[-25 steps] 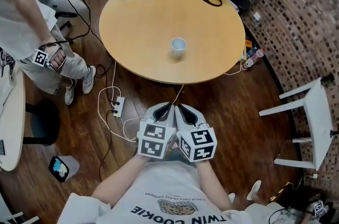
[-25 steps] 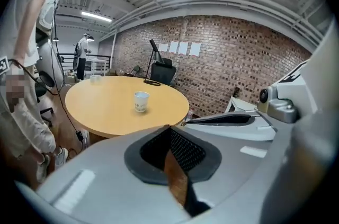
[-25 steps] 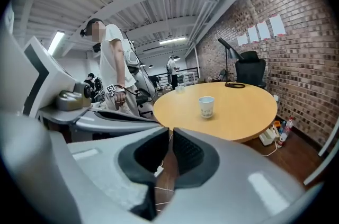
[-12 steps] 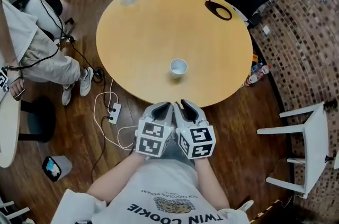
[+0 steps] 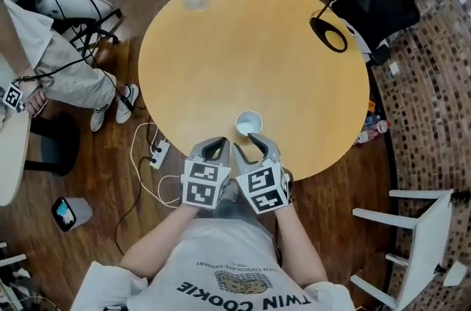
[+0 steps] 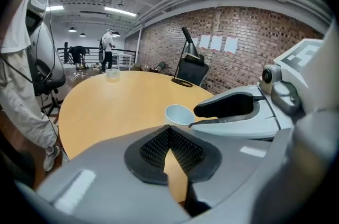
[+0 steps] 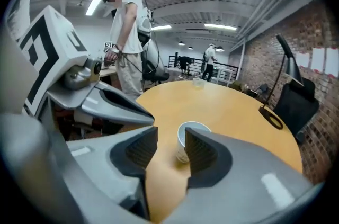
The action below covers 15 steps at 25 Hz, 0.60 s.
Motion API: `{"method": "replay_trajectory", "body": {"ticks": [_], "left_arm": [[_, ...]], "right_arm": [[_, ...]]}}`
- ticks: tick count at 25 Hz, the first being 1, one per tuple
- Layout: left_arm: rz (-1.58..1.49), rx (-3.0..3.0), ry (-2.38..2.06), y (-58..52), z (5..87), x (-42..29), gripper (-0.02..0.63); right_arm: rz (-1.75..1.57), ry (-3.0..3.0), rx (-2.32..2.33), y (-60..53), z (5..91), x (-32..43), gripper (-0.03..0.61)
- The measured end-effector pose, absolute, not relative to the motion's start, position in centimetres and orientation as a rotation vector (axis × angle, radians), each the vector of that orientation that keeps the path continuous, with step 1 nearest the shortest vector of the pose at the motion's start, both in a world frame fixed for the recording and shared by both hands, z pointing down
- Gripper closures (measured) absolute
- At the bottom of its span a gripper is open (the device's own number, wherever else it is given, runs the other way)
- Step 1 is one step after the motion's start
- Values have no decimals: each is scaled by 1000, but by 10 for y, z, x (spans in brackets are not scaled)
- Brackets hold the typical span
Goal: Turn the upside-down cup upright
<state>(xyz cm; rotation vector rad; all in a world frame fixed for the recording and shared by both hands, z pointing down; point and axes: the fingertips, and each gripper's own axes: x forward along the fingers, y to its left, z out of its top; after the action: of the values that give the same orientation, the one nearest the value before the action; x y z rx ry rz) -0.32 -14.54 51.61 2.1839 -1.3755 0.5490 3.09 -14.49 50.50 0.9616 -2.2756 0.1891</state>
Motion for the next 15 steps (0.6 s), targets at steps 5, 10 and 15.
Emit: {"method": "replay_trajectory", "body": {"ticks": [5, 10, 15], "left_arm": [[578, 2130, -1444, -159, 521, -11, 611], [565, 2095, -1464, -165, 522, -16, 611], [564, 2092, -1445, -175, 529, -26, 611]], "right_arm": [[53, -2172, 747, -161, 528, 25, 430], [-53, -2028, 558, -166, 549, 25, 431], [-82, -1938, 464, -166, 561, 19, 442]]}}
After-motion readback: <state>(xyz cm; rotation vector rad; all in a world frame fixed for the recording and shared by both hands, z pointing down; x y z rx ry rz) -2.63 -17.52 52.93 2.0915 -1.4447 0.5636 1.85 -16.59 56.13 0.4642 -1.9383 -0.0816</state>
